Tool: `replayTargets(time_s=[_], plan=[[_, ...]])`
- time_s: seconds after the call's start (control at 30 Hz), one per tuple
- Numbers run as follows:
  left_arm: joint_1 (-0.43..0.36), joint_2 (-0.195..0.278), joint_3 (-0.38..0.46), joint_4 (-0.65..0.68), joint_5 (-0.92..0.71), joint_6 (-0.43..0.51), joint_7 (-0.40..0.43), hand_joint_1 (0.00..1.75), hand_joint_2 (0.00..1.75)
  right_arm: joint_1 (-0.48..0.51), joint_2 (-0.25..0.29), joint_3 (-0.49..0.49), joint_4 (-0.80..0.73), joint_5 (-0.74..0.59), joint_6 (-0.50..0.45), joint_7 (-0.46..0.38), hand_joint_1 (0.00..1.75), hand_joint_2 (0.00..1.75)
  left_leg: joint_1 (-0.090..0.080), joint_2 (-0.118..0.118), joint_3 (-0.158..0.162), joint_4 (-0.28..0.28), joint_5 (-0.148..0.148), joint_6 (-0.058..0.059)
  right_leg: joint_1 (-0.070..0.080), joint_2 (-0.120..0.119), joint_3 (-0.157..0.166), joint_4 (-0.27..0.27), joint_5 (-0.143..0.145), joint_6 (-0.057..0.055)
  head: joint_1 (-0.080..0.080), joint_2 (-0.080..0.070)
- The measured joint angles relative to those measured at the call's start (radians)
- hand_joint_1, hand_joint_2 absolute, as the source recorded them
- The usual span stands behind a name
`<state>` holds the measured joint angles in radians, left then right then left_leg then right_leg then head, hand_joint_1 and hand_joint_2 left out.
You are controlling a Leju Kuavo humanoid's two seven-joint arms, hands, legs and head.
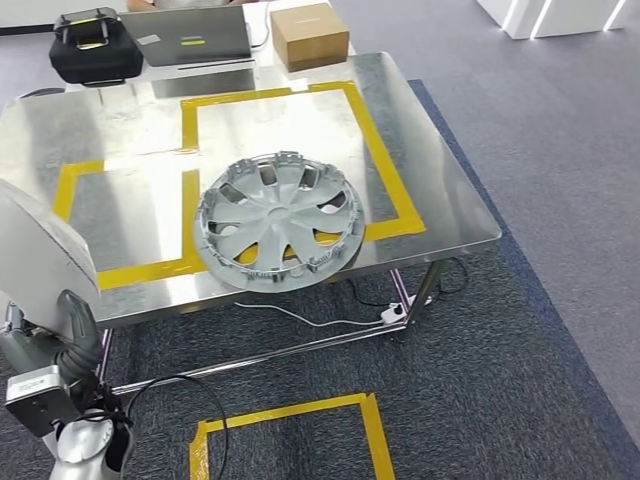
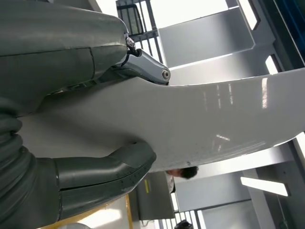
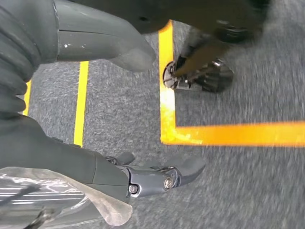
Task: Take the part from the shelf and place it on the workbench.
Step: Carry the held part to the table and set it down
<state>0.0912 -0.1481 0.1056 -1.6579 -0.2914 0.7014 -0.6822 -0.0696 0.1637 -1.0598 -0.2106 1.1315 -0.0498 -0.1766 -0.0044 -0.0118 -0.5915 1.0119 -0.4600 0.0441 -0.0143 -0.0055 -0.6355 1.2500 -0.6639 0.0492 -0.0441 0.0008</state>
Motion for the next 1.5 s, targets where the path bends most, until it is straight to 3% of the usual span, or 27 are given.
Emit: replayTargets(time_s=[0.03,0.07,0.13,0.17,0.23,0.3,0.33,0.4,0.47,0.5,0.53,0.57,0.6,0.67,0.7,0.73,0.87,0.93,1.0,1.03,1.07,1.1,1.17,1.23,1.4,1.47,1.5], plan=[[0.001,0.000,0.001,0.000,0.000,0.000,0.000,1.75,1.75,0.002,0.000,0.000,0.000,0.001,0.000,0.001,0.00,1.75,0.000,-0.014,0.001,0.001,-0.001,0.000,0.000,0.002,-0.023,0.032,0.002,0.000,0.000,0.000],[0.001,0.001,0.001,0.000,0.000,0.000,0.000,1.75,1.75,0.003,0.000,0.000,0.000,0.001,0.000,0.002,0.00,1.75,0.000,-0.028,0.002,0.002,-0.001,0.000,0.000,0.003,-0.029,0.026,0.024,0.000,0.000,0.000],[0.001,0.002,0.003,0.000,0.000,0.000,0.000,1.75,1.75,0.002,0.000,-0.001,0.000,0.002,0.000,0.003,0.00,1.75,0.002,-0.054,0.004,0.005,-0.004,-0.005,-0.003,0.020,0.009,-0.088,0.106,0.000,0.000,0.000],[0.001,0.004,0.004,0.000,0.000,0.000,0.000,1.75,1.75,0.002,-0.001,-0.002,0.000,0.002,0.000,0.003,0.00,1.75,0.002,-0.066,0.003,0.009,-0.007,-0.010,-0.006,0.042,0.033,-0.150,0.134,-0.001,0.000,0.000],[-0.001,0.007,0.005,-0.002,-0.002,0.000,0.000,1.75,1.75,0.002,-0.001,-0.003,0.000,0.004,0.001,0.004,0.00,1.75,0.003,-0.086,-0.005,0.016,-0.008,-0.020,-0.010,0.075,0.067,-0.219,0.149,-0.005,-0.001,0.000],[-0.002,0.012,0.006,-0.004,-0.009,-0.001,0.000,1.75,1.75,0.002,-0.001,-0.004,0.000,0.006,0.003,0.003,0.00,1.75,0.005,-0.105,-0.011,0.017,-0.004,-0.029,-0.010,0.070,0.076,-0.228,0.144,-0.015,-0.002,0.000],[-0.001,0.015,0.007,-0.005,-0.013,-0.002,0.000,1.75,1.75,0.001,0.000,-0.004,0.000,0.007,0.005,0.002,0.00,1.75,0.005,-0.104,-0.013,0.020,-0.005,-0.034,-0.011,0.061,0.078,-0.229,0.145,-0.020,-0.002,0.000],[-0.004,0.021,0.007,-0.006,-0.023,-0.002,0.000,1.75,1.75,0.001,0.001,-0.006,0.000,0.007,0.006,-0.001,0.00,1.75,0.004,-0.066,-0.033,0.065,-0.034,-0.044,-0.013,0.045,0.084,-0.233,0.146,-0.033,-0.008,0.000],[-0.008,0.024,0.006,-0.008,-0.034,-0.003,0.000,1.75,1.75,0.002,0.002,-0.007,0.000,0.008,0.000,-0.005,0.00,1.75,0.005,-0.015,-0.087,0.185,-0.092,-0.054,-0.011,0.029,0.088,-0.233,0.143,-0.042,-0.014,0.000],[-0.009,0.025,0.006,-0.008,-0.040,-0.004,0.000,1.75,1.75,0.003,0.002,-0.007,0.000,0.010,-0.004,-0.007,0.00,1.75,0.007,-0.004,-0.118,0.250,-0.116,-0.057,-0.010,0.022,0.090,-0.233,0.142,-0.044,-0.015,0.000],[-0.009,0.027,0.006,-0.008,-0.046,-0.005,0.000,1.75,1.75,0.004,0.002,-0.008,0.000,0.011,-0.006,-0.010,0.00,1.75,0.009,0.000,-0.138,0.292,-0.125,-0.058,-0.009,0.016,0.091,-0.233,0.140,-0.045,-0.015,0.000],[-0.009,0.030,0.006,-0.008,-0.051,-0.007,0.000,1.75,1.75,0.004,0.002,-0.008,0.000,0.013,-0.009,-0.014,0.00,1.75,0.011,0.001,-0.143,0.299,-0.116,-0.058,-0.008,0.011,0.093,-0.233,0.139,-0.046,-0.015,0.000],[-0.009,0.033,0.007,-0.008,-0.056,-0.009,0.000,1.75,1.75,0.004,0.002,-0.008,0.000,0.015,-0.010,-0.017,0.00,1.75,0.011,0.001,-0.129,0.268,-0.088,-0.056,-0.008,0.007,0.095,-0.233,0.137,-0.046,-0.015,0.000],[-0.010,0.042,0.008,-0.008,-0.062,-0.017,0.002,1.75,1.75,0.003,0.003,-0.008,0.000,0.017,-0.012,-0.021,0.00,1.75,0.009,0.002,-0.063,0.136,-0.020,-0.047,-0.007,0.003,0.103,-0.233,0.132,-0.043,-0.015,0.000],[-0.011,0.047,0.009,-0.008,-0.063,-0.022,0.003,1.75,1.75,0.002,0.004,-0.008,0.000,0.017,-0.012,-0.021,0.00,1.75,0.007,0.003,-0.034,0.077,-0.003,-0.041,-0.006,0.002,0.104,-0.233,0.129,-0.040,-0.015,0.000],[-0.012,0.051,0.011,-0.008,-0.062,-0.027,0.004,1.75,1.75,0.001,0.004,-0.008,0.000,0.017,-0.012,-0.021,0.00,1.75,0.004,0.005,-0.017,0.039,0.002,-0.037,-0.005,0.001,0.103,-0.233,0.128,-0.036,-0.014,0.000],[-0.013,0.069,0.033,-0.007,-0.036,-0.058,0.006,1.75,1.75,0.001,0.005,-0.008,0.000,0.018,-0.012,-0.014,0.00,1.75,0.005,0.005,-0.004,0.007,-0.005,-0.025,-0.005,-0.001,0.099,-0.234,0.120,-0.013,-0.013,0.000],[-0.017,0.078,0.055,-0.004,-0.016,-0.086,0.006,1.75,1.75,0.000,0.004,-0.008,0.000,0.019,-0.011,-0.012,0.00,1.75,0.011,0.006,0.007,-0.006,-0.001,-0.016,-0.004,0.002,0.068,-0.171,0.081,-0.006,-0.011,0.000],[-0.021,0.086,0.078,0.002,-0.003,-0.104,0.005,1.75,1.75,0.001,0.004,-0.009,0.000,0.020,-0.009,-0.011,0.00,1.75,0.011,0.006,0.009,-0.007,-0.003,-0.012,-0.005,0.004,0.000,-0.041,0.026,-0.002,-0.009,0.000],[-0.021,0.090,0.088,0.006,0.000,-0.109,0.005,1.75,1.75,0.002,0.004,-0.010,0.000,0.021,-0.008,-0.010,0.00,1.75,0.011,0.006,0.009,-0.007,-0.004,-0.011,-0.005,0.004,-0.032,0.013,0.012,-0.001,-0.009,0.000],[-0.022,0.093,0.098,0.010,0.002,-0.116,0.004,1.75,1.75,0.003,0.004,-0.011,0.000,0.021,-0.006,-0.009,0.00,1.75,0.011,0.005,0.010,-0.007,-0.005,-0.011,-0.005,0.004,-0.048,0.034,0.017,0.000,-0.009,0.000],[-0.022,0.098,0.109,0.015,0.003,-0.126,0.004,1.75,1.75,0.003,0.003,-0.012,0.000,0.022,-0.005,-0.009,0.00,1.75,0.011,0.003,0.011,-0.006,-0.006,-0.012,-0.005,0.004,-0.045,0.017,0.043,0.000,-0.009,0.000],[-0.025,0.107,0.134,0.028,0.006,-0.152,0.003,1.75,1.75,0.002,0.001,-0.013,0.000,0.027,-0.005,-0.008,0.00,1.75,0.012,0.000,0.014,-0.001,-0.012,-0.018,-0.006,0.004,0.005,-0.106,0.116,-0.002,-0.009,0.000],[-0.031,0.121,0.163,0.044,0.008,-0.178,0.002,1.75,1.75,-0.001,0.001,-0.014,0.000,0.033,-0.003,-0.009,0.00,1.75,0.009,-0.001,0.012,0.008,-0.018,-0.029,-0.004,0.006,0.054,-0.207,0.150,-0.010,-0.010,0.000],[-0.063,0.176,0.242,0.112,0.004,-0.222,0.002,1.75,1.75,0.002,0.001,-0.014,0.000,0.047,0.004,-0.011,0.00,1.75,0.010,0.000,0.008,0.013,-0.022,-0.048,-0.003,0.008,0.066,-0.228,0.154,-0.034,-0.011,0.000],[-0.080,0.201,0.266,0.146,-0.001,-0.231,0.002,1.75,1.75,0.001,0.001,-0.014,0.000,0.053,0.006,-0.010,0.00,1.75,0.012,0.002,-0.013,0.065,-0.056,-0.057,-0.006,0.007,0.069,-0.230,0.154,-0.042,-0.014,0.000],[-0.089,0.213,0.280,0.166,-0.003,-0.235,0.002,1.75,1.75,0.000,0.000,-0.014,0.000,0.055,0.007,-0.010,0.00,1.75,0.013,0.003,-0.037,0.121,-0.085,-0.062,-0.006,0.006,0.070,-0.230,0.154,-0.045,-0.015,0.000]])
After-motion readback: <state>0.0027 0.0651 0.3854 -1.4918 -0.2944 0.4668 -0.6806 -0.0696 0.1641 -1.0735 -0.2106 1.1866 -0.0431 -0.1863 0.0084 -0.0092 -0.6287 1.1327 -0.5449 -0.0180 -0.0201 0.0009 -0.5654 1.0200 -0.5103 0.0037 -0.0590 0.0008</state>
